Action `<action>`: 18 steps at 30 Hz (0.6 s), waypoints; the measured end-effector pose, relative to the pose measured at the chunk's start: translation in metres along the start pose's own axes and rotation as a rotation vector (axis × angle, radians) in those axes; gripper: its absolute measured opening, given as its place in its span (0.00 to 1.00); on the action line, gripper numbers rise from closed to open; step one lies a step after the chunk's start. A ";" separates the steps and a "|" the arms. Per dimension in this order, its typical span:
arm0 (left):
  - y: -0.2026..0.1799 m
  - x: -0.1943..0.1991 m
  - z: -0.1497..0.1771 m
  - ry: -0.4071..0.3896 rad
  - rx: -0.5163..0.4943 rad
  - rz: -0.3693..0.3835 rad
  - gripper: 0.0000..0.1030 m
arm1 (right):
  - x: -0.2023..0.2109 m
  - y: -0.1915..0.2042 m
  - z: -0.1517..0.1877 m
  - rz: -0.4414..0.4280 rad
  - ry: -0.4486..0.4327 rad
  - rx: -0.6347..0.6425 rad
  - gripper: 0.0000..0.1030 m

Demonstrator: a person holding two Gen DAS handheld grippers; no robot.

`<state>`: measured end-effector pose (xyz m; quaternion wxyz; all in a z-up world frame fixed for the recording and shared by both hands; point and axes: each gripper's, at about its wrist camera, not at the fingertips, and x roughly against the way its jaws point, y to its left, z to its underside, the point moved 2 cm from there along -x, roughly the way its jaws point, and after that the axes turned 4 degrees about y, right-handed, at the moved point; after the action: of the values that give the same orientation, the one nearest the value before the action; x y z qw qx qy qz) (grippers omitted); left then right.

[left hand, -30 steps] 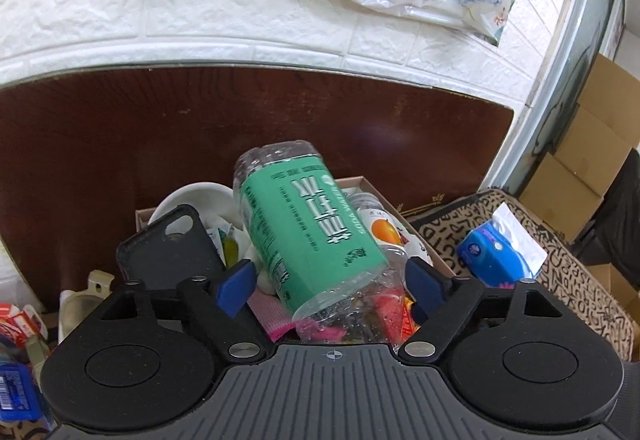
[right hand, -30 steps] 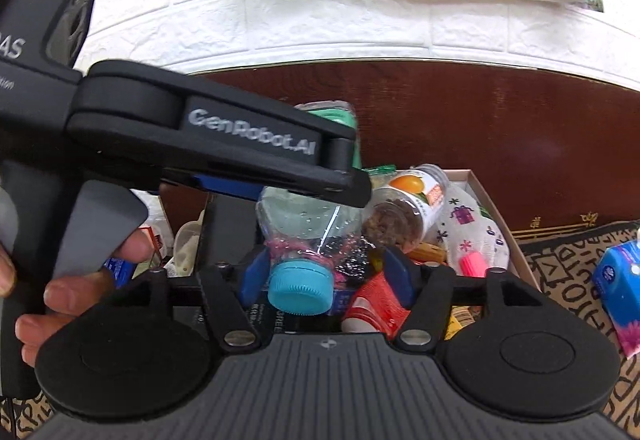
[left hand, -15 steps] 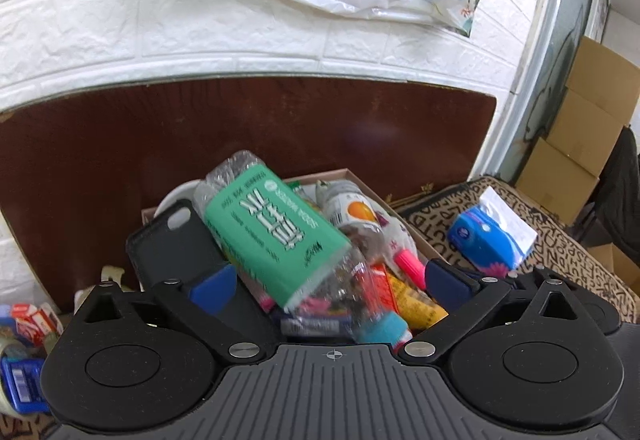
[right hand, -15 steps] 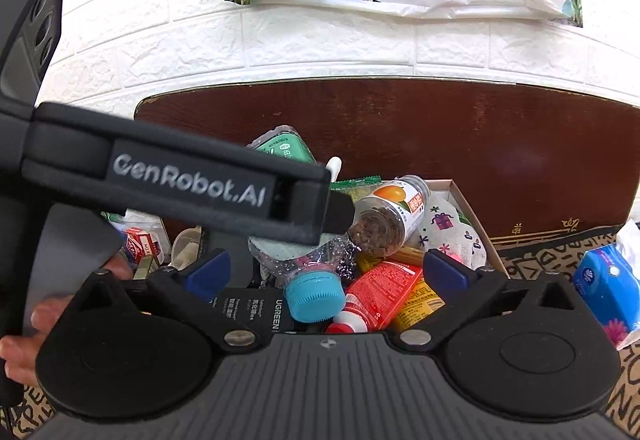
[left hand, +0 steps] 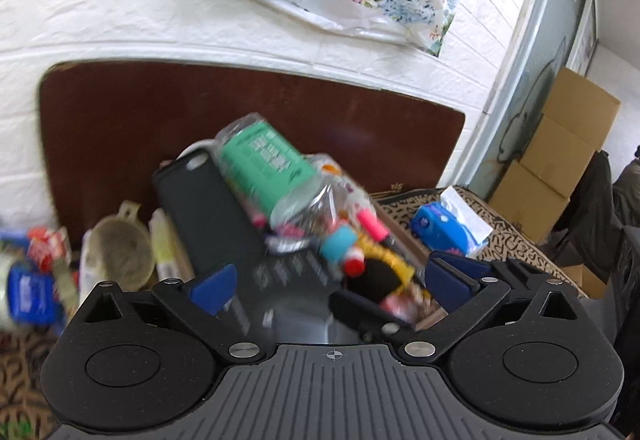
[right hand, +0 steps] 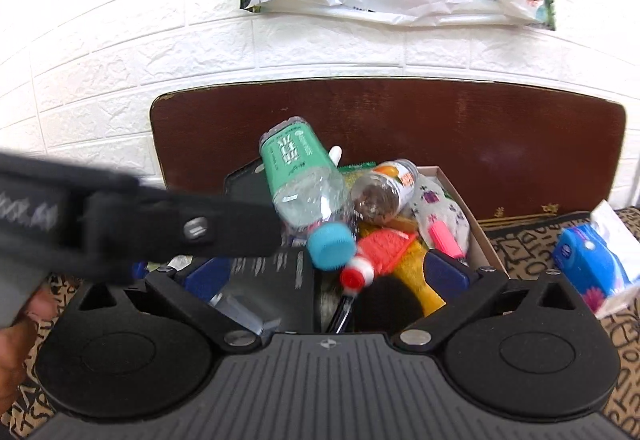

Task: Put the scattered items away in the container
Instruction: 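Withdraw both tools from the box toward the tiger-print card box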

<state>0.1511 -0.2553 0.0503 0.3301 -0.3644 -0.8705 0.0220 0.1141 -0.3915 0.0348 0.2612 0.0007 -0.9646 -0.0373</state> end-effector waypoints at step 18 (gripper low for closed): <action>0.081 0.089 0.117 0.006 0.189 -0.124 1.00 | 0.027 0.111 0.068 -0.201 0.143 0.019 1.00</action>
<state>0.0862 -0.1150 -0.0138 0.3662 -0.2773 -0.8844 0.0824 0.0582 -0.2770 -0.0021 0.3240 0.1026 -0.9389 -0.0540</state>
